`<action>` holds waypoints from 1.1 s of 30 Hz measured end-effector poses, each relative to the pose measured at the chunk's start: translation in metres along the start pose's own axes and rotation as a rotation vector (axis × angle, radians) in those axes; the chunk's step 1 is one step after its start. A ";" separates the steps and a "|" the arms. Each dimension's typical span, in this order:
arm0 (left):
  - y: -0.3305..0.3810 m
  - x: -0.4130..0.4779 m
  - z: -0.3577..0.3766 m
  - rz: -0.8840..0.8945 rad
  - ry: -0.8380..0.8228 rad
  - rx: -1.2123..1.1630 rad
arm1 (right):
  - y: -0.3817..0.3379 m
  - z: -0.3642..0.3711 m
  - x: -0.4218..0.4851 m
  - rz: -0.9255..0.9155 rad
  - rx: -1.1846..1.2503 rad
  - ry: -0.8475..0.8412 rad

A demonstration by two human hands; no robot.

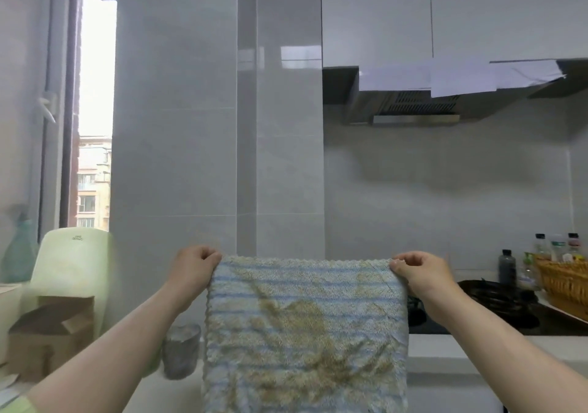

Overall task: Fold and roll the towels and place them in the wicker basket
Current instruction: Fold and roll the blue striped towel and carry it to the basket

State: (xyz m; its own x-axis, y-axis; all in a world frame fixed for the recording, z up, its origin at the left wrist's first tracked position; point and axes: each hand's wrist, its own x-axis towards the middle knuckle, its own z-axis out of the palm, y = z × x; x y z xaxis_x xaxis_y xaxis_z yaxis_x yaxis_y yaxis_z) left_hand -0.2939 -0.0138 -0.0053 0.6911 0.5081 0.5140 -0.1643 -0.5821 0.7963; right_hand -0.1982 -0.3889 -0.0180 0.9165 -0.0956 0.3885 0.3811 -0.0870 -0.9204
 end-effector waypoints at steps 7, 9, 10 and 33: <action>-0.060 0.016 0.062 0.095 0.058 0.346 | 0.072 0.025 0.038 0.001 -0.218 0.042; -0.077 0.022 0.087 0.028 0.084 0.252 | 0.097 0.036 0.053 0.016 -0.253 0.054; -0.086 0.027 0.101 -0.036 0.085 0.153 | 0.111 0.042 0.060 0.044 -0.255 0.060; -0.189 -0.015 0.197 0.135 -0.538 0.406 | 0.239 0.077 0.034 -0.186 -0.693 -0.499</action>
State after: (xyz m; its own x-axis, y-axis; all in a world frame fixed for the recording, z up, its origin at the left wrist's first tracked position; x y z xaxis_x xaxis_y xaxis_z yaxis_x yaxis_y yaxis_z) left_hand -0.1351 -0.0364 -0.2263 0.9537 0.0894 0.2873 -0.0696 -0.8634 0.4997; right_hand -0.0669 -0.3366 -0.2280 0.8546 0.4118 0.3163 0.5190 -0.6565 -0.5474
